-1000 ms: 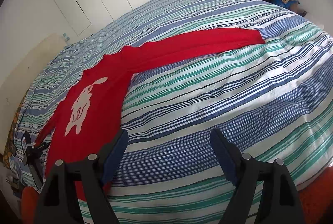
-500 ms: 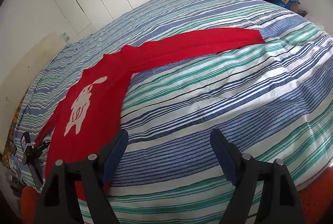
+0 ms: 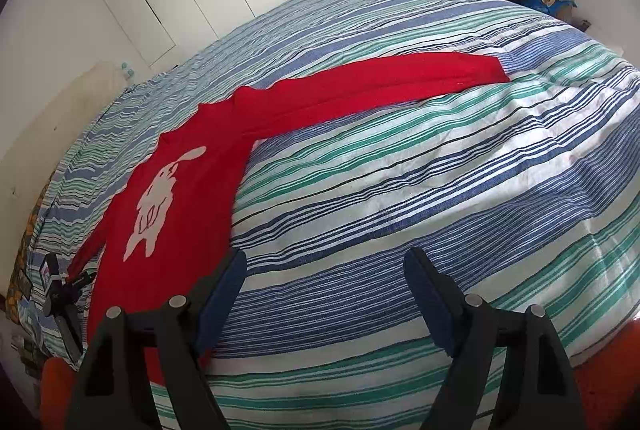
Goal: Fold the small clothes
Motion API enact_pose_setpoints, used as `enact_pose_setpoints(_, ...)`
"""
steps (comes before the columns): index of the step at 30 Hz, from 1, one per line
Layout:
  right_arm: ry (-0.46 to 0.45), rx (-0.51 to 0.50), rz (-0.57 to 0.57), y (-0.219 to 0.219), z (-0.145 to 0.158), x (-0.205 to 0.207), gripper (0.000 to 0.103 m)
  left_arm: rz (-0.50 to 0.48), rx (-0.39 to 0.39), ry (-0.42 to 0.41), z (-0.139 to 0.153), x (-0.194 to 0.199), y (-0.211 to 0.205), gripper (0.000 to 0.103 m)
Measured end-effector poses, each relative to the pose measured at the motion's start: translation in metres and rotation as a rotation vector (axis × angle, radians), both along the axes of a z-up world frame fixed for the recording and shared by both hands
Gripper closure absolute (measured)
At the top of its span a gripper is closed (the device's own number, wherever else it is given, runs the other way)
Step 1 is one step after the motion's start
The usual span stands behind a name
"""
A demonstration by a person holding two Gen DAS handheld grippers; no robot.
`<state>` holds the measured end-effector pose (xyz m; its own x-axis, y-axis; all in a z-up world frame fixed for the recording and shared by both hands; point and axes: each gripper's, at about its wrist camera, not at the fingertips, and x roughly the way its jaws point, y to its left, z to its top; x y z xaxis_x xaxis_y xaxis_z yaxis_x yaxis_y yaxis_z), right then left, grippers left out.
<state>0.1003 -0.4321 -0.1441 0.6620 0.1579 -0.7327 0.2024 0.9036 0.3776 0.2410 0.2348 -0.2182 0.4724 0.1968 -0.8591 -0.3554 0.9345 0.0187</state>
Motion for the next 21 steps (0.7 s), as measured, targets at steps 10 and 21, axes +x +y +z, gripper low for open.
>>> enact_pose_setpoints(10,0.002,-0.004,0.003,0.001,0.0,0.001,0.023,0.0,0.0,0.0,0.0,0.0,-0.001,0.0)
enact_pose_setpoints(21,-0.009,0.019,-0.036,-0.009,0.001,-0.003,0.023,0.0,0.0,0.0,0.0,0.0,0.0,0.0)
